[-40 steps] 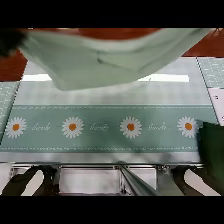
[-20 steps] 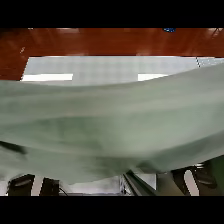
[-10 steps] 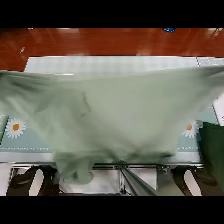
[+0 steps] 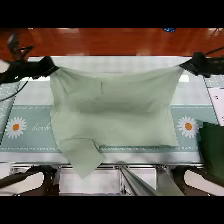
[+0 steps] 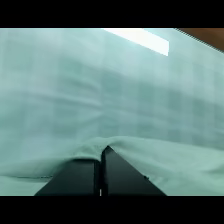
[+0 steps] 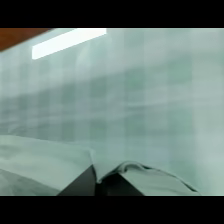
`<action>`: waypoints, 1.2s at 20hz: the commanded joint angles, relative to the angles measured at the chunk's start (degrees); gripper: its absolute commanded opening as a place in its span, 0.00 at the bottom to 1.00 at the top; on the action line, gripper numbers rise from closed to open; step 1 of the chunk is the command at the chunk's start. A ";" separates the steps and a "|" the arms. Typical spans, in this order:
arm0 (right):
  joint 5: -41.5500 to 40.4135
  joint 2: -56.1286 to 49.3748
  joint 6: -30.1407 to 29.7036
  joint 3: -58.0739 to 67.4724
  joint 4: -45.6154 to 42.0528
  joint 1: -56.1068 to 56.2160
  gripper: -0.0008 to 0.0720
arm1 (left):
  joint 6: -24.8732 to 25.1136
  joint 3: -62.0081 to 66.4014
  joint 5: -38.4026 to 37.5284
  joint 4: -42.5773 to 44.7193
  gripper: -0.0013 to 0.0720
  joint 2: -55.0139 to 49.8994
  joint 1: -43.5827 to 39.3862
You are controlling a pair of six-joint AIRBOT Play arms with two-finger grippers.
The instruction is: Fold the shirts.
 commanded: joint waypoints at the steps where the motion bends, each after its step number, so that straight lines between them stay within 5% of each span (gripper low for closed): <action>1: -1.92 -14.47 -0.35 7.98 6.78 0.02 0.05 | -4.31 11.89 2.25 -0.42 0.04 -15.08 -1.44; 8: -1.31 -23.17 1.88 17.62 5.64 0.02 0.05 | -3.96 21.73 -0.44 -0.22 0.04 -22.21 -1.62; 13: 8.85 -23.17 1.77 17.59 -0.04 -0.04 0.05 | -1.64 21.75 -16.72 0.02 0.04 -21.99 -0.39; 15: 12.90 -23.15 1.66 17.53 -1.92 0.00 0.05 | 3.15 21.73 -26.64 0.46 0.04 -21.99 1.33; 18: 16.48 -23.15 2.47 15.26 -7.56 -0.02 0.05 | 1.68 20.65 -37.09 8.02 0.04 -21.99 2.71; 24: 18.01 -23.17 4.39 8.63 -15.41 -0.04 0.05 | 0.04 14.40 -39.52 14.10 0.04 -22.03 2.69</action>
